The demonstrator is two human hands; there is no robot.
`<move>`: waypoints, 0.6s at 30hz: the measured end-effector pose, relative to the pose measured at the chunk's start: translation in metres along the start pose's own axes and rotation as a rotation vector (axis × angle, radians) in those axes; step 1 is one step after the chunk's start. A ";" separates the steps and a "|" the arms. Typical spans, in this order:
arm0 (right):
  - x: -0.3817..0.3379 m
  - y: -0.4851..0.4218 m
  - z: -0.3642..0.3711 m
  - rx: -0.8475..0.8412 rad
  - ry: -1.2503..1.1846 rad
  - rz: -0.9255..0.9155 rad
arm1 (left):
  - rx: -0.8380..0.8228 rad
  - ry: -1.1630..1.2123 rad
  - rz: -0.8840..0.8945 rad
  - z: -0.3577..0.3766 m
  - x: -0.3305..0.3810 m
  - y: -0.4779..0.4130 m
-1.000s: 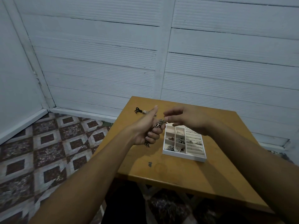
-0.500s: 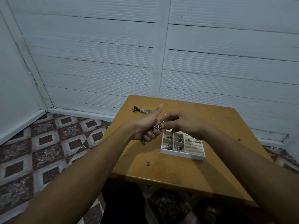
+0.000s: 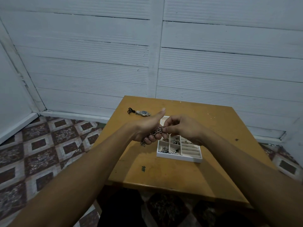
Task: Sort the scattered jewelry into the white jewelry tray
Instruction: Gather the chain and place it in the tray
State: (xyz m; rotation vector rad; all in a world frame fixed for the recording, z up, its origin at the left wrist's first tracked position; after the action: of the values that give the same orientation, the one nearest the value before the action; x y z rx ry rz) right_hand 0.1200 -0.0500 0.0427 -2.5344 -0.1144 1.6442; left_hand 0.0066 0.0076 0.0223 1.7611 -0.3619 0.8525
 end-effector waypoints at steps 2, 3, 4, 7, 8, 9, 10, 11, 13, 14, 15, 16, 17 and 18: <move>0.004 -0.001 -0.004 0.026 0.037 0.002 | 0.004 -0.004 -0.001 0.001 0.002 -0.005; 0.005 0.000 -0.006 0.039 0.051 0.003 | 0.005 -0.002 -0.001 0.001 0.002 -0.007; 0.006 0.000 -0.008 0.050 0.061 0.003 | 0.005 0.002 -0.002 0.001 0.003 -0.009; 0.009 0.001 -0.013 0.070 0.077 -0.007 | -0.006 0.002 0.005 0.002 0.005 -0.015; 0.010 0.001 -0.015 0.076 0.081 -0.014 | -0.010 -0.003 0.009 0.002 0.006 -0.018; 0.012 0.001 -0.018 0.086 0.080 -0.023 | -0.013 -0.002 0.011 0.002 0.006 -0.021; 0.013 0.000 -0.021 0.098 0.077 -0.032 | -0.016 0.003 0.013 0.001 0.008 -0.024; 0.015 -0.001 -0.023 0.110 0.074 -0.038 | -0.020 0.010 0.017 0.001 0.009 -0.026; 0.017 -0.002 -0.030 0.124 0.072 -0.043 | -0.028 0.014 0.033 0.000 0.014 -0.031; 0.019 -0.003 -0.033 0.129 0.071 -0.044 | -0.036 0.014 0.042 0.000 0.017 -0.033; 0.021 -0.005 -0.037 0.135 0.071 -0.045 | -0.048 0.014 0.051 0.000 0.020 -0.034; 0.023 -0.006 -0.040 0.142 0.073 -0.042 | -0.065 0.013 0.058 -0.001 0.023 -0.036; 0.026 -0.007 -0.045 0.150 0.072 -0.036 | -0.083 0.012 0.062 -0.001 0.026 -0.039; 0.029 -0.008 -0.050 0.157 0.069 -0.029 | -0.097 0.016 0.064 -0.003 0.029 -0.041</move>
State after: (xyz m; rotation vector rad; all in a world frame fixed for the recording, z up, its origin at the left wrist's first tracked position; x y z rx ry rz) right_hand 0.1769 -0.0415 0.0380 -2.4562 -0.0144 1.4904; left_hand 0.0509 0.0298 0.0141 1.6600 -0.4442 0.8795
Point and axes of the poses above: each hand's wrist, its own y-axis away from the middle knuckle, its own z-axis out of the palm, x = y × z, the point moved 5 cm from there along -y, towards the middle knuckle, and after that the axes turned 14 degrees about -z, right-handed, at the moved point
